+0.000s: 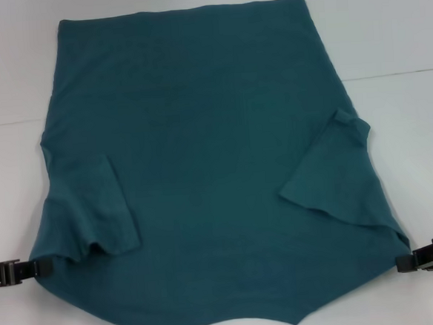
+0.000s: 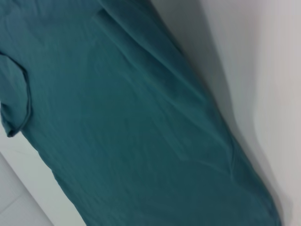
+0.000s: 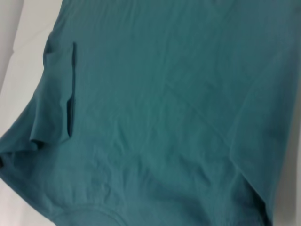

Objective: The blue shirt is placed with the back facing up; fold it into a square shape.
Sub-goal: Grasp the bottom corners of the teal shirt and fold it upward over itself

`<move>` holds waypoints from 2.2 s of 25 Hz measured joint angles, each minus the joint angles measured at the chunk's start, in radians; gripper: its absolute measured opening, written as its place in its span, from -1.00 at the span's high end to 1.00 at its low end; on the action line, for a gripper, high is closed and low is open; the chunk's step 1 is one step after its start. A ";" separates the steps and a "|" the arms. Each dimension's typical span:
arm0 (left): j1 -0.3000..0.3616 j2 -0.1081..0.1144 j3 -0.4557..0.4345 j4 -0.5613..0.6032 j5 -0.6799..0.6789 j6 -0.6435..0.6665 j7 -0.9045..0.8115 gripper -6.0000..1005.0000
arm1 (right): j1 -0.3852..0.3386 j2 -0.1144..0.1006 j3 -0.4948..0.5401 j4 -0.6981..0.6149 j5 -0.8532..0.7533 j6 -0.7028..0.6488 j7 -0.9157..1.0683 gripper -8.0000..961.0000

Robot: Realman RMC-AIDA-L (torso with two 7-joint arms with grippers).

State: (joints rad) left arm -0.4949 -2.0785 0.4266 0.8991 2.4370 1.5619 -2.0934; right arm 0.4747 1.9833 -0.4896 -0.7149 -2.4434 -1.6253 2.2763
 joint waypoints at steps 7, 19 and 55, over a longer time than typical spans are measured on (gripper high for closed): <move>0.024 -0.003 -0.003 0.003 -0.001 0.037 0.001 0.94 | -0.039 -0.008 0.059 -0.002 0.001 -0.025 -0.047 0.98; 0.025 -0.008 -0.003 -0.005 -0.001 0.032 0.007 0.94 | -0.045 -0.006 0.073 0.001 0.001 -0.029 -0.060 0.98; 0.022 -0.006 -0.003 -0.009 -0.010 0.002 0.024 0.94 | -0.049 -0.027 0.074 0.080 -0.010 0.030 -0.005 0.13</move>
State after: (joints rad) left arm -0.4725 -2.0847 0.4235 0.8898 2.4267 1.5636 -2.0698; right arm 0.4260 1.9566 -0.4157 -0.6354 -2.4536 -1.5955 2.2710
